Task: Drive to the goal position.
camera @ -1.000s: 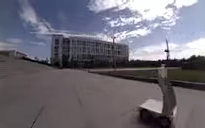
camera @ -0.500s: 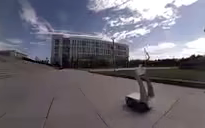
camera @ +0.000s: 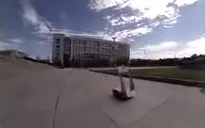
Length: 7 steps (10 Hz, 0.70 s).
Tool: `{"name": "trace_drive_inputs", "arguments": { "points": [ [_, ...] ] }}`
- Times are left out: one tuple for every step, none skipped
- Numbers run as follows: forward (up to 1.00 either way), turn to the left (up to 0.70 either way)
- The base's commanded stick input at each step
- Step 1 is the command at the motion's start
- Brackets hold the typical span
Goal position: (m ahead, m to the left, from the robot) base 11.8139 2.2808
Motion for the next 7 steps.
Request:
{"name": "trace_drive_inputs", "arguments": {
  "points": [
    [0.57,0.01],
    [0.38,0.0],
    [0.18,0.0],
    [0.06,0.0],
    [0.05,0.0],
    [0.04,0.0],
    [0.04,0.0]
  ]
}}
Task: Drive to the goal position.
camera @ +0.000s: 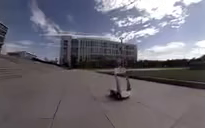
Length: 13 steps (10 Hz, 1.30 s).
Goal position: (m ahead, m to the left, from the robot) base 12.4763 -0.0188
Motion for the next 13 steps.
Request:
{"name": "trace_drive_inputs", "arguments": {
  "points": [
    [0.04,0.0],
    [0.0,0.0],
    [0.48,0.1],
    [0.68,0.19],
    [0.69,0.26],
    [0.7,0.32],
    [0.7,0.35],
    [0.7,0.35],
    [0.7,0.35],
    [0.7,0.35],
    [0.7,0.35],
    [0.7,0.35],
    [0.7,0.13]
  ]
}}
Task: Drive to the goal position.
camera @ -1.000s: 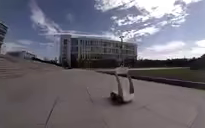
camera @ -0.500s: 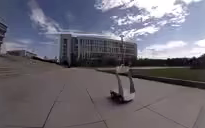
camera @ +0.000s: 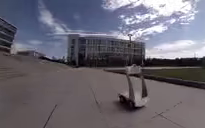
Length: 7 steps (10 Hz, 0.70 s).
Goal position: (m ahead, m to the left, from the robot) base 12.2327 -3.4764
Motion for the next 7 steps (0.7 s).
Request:
{"name": "trace_drive_inputs", "arguments": {
  "points": [
    [0.7,0.0],
    [0.7,0.0],
    [0.7,0.0],
    [0.7,0.0],
    [0.7,0.0],
    [0.7,0.0],
    [0.7,0.0]
  ]
}}
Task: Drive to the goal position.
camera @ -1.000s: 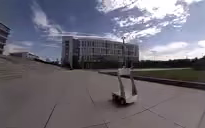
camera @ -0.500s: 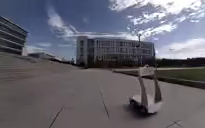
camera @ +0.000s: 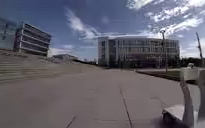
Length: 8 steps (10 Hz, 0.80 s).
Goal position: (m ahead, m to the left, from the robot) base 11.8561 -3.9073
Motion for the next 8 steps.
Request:
{"name": "trace_drive_inputs", "arguments": {
  "points": [
    [0.7,0.0],
    [0.7,0.0],
    [0.7,0.0],
    [0.7,-0.25],
    [0.7,-0.31],
    [0.7,-0.31],
    [0.7,-0.26],
    [0.7,-0.19]
  ]
}}
